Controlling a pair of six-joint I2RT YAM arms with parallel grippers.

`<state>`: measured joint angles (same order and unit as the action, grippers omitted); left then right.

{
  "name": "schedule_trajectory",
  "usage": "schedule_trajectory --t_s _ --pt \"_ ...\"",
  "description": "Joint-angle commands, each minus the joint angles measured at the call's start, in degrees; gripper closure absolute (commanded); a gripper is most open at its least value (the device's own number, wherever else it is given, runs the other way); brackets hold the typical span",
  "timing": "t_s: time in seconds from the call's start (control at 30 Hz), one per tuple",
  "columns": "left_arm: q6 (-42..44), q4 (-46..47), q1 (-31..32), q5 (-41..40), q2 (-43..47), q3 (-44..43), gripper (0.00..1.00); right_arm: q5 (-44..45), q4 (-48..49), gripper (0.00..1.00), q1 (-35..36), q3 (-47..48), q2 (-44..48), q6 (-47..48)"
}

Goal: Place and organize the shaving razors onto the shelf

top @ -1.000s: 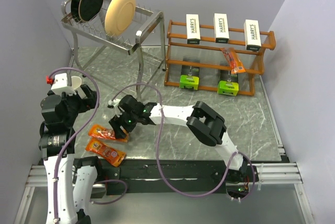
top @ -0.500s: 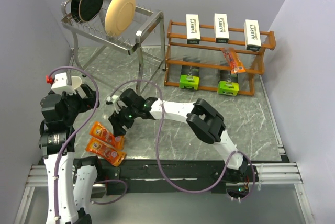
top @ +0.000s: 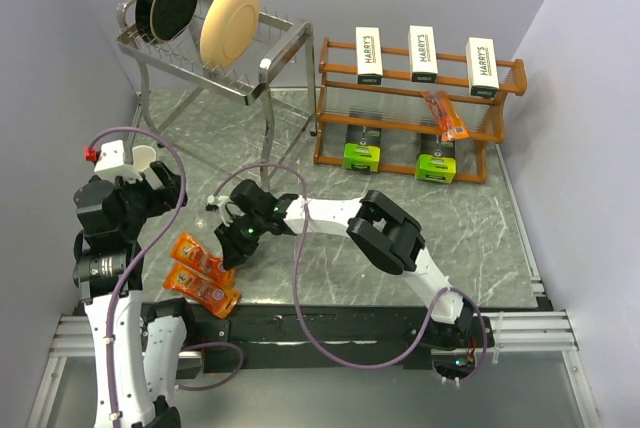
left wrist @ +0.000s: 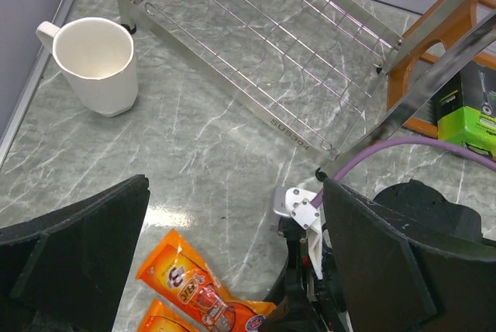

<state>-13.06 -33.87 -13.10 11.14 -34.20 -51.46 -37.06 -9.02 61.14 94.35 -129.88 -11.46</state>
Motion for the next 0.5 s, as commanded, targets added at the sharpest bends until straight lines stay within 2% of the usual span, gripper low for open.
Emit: schedule_trajectory --t_s 0.0,0.03,0.07,0.17,0.47 --pt "-1.0 1.3 -0.8 2.0 0.7 -0.7 0.01 0.3 4.4 0.63 0.6 0.4 -0.6 -3.7" --pt "-1.2 1.6 -1.0 2.2 0.5 -0.7 0.01 0.6 5.3 0.65 0.6 0.5 -0.9 -5.0" --pt "-1.3 1.7 -1.1 2.5 0.4 -0.7 0.01 0.5 5.8 0.79 0.6 0.3 -1.0 -5.5" --pt "-1.4 1.9 -1.6 3.2 0.3 -0.8 0.01 -0.5 7.3 0.99 0.5 -0.3 0.1 -7.0" --pt "-1.4 2.4 -1.8 5.8 -0.5 -3.0 0.01 -6.4 15.8 1.0 -6.7 -11.5 16.7 -17.8"
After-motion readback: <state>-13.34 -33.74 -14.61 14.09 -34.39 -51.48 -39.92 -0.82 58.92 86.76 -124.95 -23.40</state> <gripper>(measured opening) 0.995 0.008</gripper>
